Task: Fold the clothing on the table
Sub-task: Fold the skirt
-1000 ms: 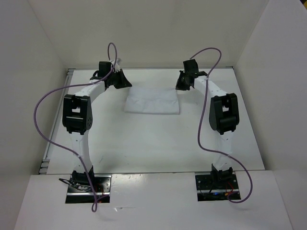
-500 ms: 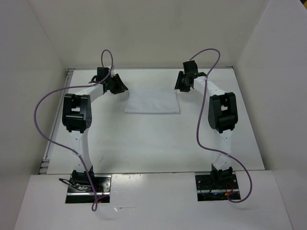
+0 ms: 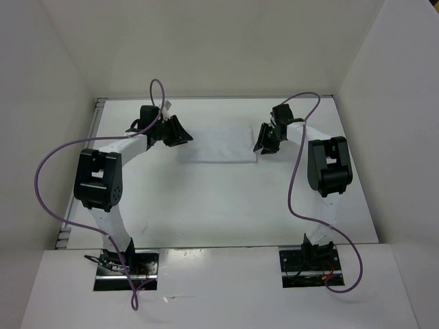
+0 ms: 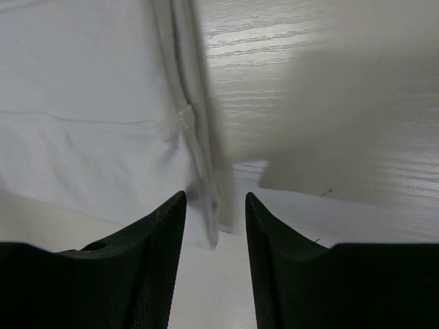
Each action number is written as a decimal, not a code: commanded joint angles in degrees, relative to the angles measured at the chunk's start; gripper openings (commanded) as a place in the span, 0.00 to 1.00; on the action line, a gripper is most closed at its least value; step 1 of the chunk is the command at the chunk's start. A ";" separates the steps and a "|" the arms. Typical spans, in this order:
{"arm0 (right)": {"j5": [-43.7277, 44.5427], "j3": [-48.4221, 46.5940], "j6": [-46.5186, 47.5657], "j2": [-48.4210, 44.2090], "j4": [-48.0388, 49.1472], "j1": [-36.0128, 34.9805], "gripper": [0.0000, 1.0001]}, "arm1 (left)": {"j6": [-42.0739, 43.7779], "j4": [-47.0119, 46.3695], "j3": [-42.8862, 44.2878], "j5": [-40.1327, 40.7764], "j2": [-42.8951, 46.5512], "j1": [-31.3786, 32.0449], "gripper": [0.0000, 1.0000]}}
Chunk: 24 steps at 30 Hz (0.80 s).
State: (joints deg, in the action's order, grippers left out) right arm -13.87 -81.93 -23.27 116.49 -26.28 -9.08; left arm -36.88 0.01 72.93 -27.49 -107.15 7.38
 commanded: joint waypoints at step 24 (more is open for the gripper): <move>-18.48 0.00 -6.70 8.24 9.76 0.38 0.00 | 1.37 0.68 3.08 -8.89 -2.08 4.31 0.43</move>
State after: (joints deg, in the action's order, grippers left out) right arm -31.42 -83.83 -27.75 124.25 -18.74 -8.69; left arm -37.56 0.38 72.03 -32.38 -107.42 9.93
